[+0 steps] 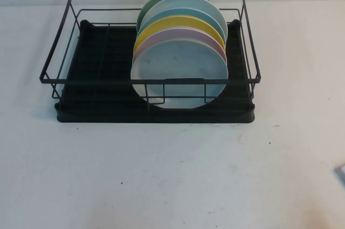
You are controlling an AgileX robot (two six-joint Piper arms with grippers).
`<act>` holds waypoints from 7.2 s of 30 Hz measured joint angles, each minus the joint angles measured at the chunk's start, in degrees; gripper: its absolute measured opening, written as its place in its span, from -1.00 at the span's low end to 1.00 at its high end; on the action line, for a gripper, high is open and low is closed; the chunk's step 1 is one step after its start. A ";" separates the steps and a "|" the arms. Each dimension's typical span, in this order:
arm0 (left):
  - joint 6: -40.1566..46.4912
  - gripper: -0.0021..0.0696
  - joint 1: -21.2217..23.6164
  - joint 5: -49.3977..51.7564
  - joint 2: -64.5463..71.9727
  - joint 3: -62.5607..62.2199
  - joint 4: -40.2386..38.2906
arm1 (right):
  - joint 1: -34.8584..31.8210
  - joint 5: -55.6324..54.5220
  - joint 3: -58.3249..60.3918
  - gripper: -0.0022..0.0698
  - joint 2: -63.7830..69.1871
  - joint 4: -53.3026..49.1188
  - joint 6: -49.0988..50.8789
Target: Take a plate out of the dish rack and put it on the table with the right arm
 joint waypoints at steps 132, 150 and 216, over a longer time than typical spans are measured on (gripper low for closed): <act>0.00 -0.95 0.00 0.00 0.00 0.00 0.00 | 23.43 -3.56 -78.93 -0.31 106.86 53.69 -97.29; 0.00 -0.95 0.00 0.00 0.00 0.00 0.00 | 23.54 -3.93 -78.87 -0.73 91.58 55.32 -92.58; 0.00 -0.95 0.00 0.00 0.00 0.00 0.00 | 23.43 6.46 -56.01 -0.01 103.48 41.48 -18.83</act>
